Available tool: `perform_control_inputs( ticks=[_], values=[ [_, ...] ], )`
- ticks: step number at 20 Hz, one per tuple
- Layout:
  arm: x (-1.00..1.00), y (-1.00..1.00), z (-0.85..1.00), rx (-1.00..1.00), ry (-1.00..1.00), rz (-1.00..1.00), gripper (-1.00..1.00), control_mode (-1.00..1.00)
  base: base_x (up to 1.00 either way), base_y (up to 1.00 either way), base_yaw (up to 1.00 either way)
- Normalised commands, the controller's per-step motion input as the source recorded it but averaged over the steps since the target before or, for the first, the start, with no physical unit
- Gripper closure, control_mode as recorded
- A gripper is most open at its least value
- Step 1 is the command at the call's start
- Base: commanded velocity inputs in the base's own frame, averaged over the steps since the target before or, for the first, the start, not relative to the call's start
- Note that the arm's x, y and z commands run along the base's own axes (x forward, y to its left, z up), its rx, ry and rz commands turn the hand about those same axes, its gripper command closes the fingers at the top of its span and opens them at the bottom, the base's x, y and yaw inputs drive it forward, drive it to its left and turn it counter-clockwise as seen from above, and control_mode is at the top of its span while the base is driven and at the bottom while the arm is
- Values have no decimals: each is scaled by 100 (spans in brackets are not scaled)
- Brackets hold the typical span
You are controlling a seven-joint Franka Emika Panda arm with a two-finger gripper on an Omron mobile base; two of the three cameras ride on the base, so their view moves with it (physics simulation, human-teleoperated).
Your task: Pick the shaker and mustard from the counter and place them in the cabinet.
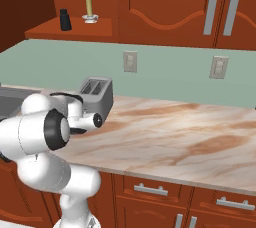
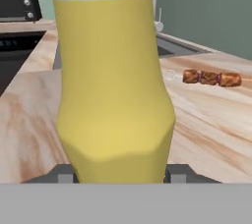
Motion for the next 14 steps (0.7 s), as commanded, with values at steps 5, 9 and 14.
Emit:
perform_control_inputs(
  ticks=[5, 9, 14],
  values=[
    [-7, -2, 61, 5, -7, -1, 100, -100, 0, 0, 0],
    [-13, 1, 67, 5, -7, -3, 100, -100, 0, 0, 0],
    [-13, 9, 40, 4, -4, -6, 100, -100, 0, 0, 0]
  ],
)
